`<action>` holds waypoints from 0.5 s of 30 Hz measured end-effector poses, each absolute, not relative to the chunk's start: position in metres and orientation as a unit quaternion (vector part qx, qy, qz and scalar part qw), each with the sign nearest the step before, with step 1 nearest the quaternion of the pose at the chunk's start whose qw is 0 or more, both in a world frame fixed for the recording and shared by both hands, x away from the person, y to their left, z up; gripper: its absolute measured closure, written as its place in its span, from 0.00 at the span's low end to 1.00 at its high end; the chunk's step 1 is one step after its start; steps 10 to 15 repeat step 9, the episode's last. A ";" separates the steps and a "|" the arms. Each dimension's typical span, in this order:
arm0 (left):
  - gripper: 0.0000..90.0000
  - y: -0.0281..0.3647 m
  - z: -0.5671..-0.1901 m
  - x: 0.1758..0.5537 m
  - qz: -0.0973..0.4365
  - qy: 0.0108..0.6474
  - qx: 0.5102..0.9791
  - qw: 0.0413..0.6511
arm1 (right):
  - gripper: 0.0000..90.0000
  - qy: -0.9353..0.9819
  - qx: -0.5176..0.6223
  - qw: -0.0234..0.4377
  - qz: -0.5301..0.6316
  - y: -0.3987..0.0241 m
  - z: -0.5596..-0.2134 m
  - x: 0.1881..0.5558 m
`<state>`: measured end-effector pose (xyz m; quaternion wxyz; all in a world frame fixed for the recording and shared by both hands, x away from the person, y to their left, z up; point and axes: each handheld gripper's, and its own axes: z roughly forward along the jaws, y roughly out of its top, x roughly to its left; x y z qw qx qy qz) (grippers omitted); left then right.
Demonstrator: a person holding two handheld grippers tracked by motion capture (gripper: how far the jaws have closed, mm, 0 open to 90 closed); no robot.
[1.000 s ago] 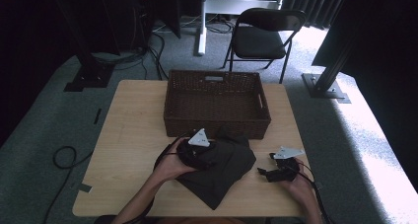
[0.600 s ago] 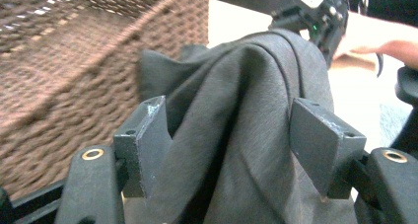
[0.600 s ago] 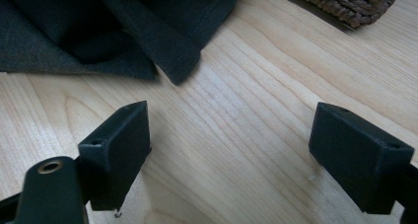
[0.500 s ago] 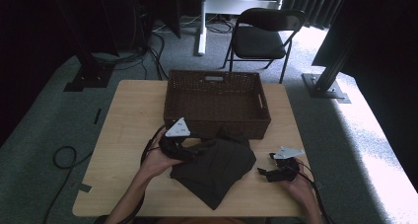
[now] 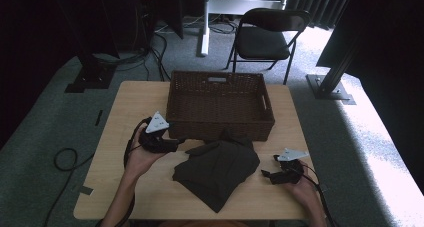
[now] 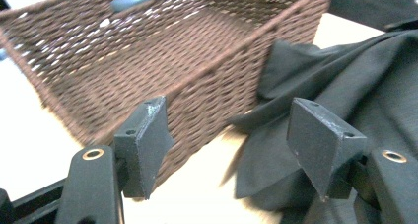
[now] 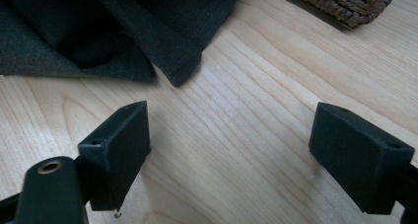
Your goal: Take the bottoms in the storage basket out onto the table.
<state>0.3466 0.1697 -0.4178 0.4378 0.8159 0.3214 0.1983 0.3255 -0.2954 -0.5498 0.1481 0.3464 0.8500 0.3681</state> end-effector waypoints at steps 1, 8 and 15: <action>0.37 0.172 -0.420 0.347 0.198 0.326 0.814 0.438 | 0.17 0.850 0.347 0.147 0.368 -0.295 -0.550 0.325; 0.37 0.187 -0.439 0.350 0.194 0.363 0.801 0.435 | 0.17 0.849 0.349 0.148 0.367 -0.295 -0.550 0.325; 0.37 0.189 -0.441 0.350 0.192 0.367 0.800 0.434 | 0.17 0.849 0.349 0.148 0.367 -0.295 -0.550 0.325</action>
